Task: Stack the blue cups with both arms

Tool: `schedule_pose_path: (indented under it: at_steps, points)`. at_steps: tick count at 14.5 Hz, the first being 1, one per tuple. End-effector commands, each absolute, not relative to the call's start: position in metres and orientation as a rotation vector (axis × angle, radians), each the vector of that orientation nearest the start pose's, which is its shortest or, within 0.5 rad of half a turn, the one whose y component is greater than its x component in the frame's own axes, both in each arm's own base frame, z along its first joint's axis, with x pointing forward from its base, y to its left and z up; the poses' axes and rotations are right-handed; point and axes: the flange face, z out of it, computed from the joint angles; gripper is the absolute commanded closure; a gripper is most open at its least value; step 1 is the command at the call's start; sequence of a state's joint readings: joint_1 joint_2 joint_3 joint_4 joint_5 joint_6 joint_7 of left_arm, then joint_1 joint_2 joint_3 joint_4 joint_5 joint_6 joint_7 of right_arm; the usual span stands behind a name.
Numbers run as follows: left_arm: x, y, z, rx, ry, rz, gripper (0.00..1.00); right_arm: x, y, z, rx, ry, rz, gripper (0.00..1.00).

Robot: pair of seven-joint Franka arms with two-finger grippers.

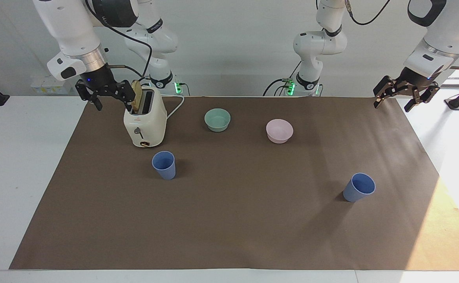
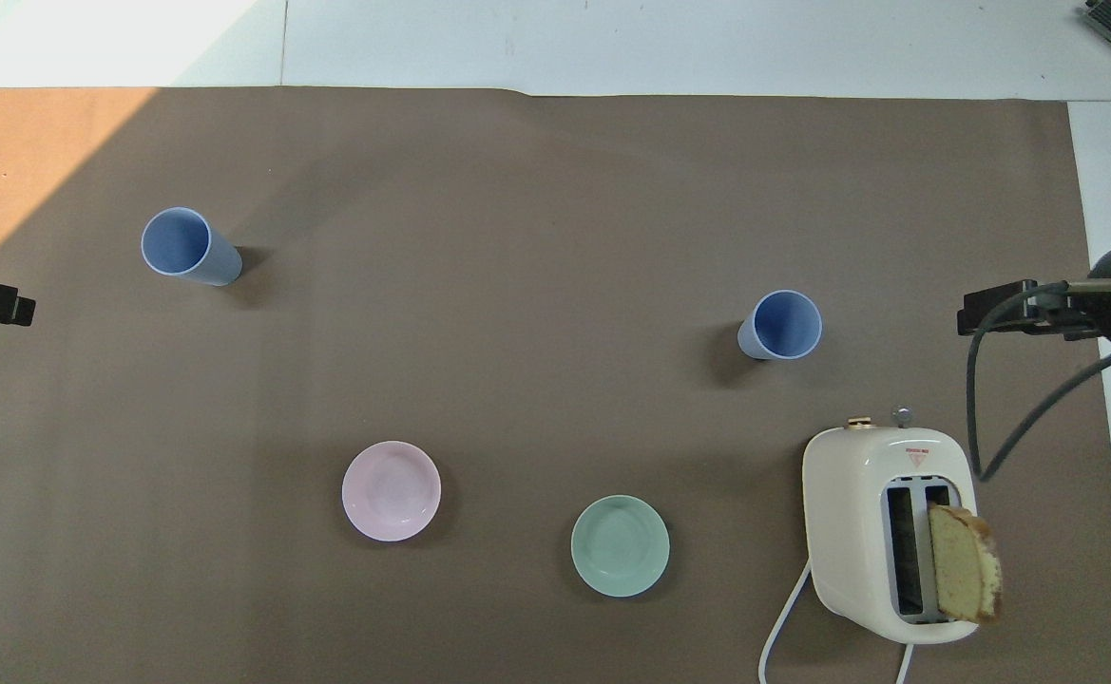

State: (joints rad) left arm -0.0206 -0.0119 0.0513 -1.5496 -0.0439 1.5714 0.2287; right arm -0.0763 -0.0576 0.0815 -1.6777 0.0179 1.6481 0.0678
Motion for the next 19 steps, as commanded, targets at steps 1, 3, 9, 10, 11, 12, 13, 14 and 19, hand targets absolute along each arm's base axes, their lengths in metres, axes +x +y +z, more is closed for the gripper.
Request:
schedule_pose_path:
  at_steps: [1, 3, 9, 10, 11, 12, 13, 14, 19]
  points:
    - [0.5454, 0.0141, 0.6459, -3.158, 0.315, -0.051, 0.00, 0.5421, 0.0030, 0.6117, -3.110, 0.104, -0.041, 0.00]
    - [0.5453, 0.0125, 0.6458, -3.159, 0.313, -0.048, 0.00, 0.5423, 0.0030, 0.6119, -3.110, 0.101, -0.044, 0.00]
    - [0.5451, 0.0135, 0.6464, -3.158, 0.303, -0.048, 0.00, 0.5423, 0.0030, 0.6119, -3.110, 0.104, -0.044, 0.00]
    - [0.5452, 0.0118, 0.6464, -3.158, 0.305, -0.048, 0.00, 0.5423, 0.0030, 0.6119, -3.110, 0.104, -0.044, 0.00]
    - [0.5452, 0.0110, 0.6464, -3.158, 0.308, -0.048, 0.00, 0.5421, 0.0030, 0.6117, -3.110, 0.104, -0.041, 0.00]
    - [0.5452, 0.0093, 0.6464, -3.157, 0.313, -0.048, 0.00, 0.5423, 0.0030, 0.6119, -3.110, 0.101, -0.044, 0.00]
    - [0.5452, 0.0084, 0.6464, -3.157, 0.313, -0.048, 0.00, 0.5423, 0.0030, 0.6119, -3.110, 0.101, -0.044, 0.00]
    - [0.5452, 0.0084, 0.6464, -3.158, 0.310, -0.048, 0.00, 0.5421, 0.0030, 0.6117, -3.110, 0.104, -0.041, 0.00]
    - [0.5454, 0.0093, 0.6451, -3.158, 0.308, -0.045, 0.00, 0.5423, 0.0030, 0.6119, -3.110, 0.101, -0.044, 0.00]
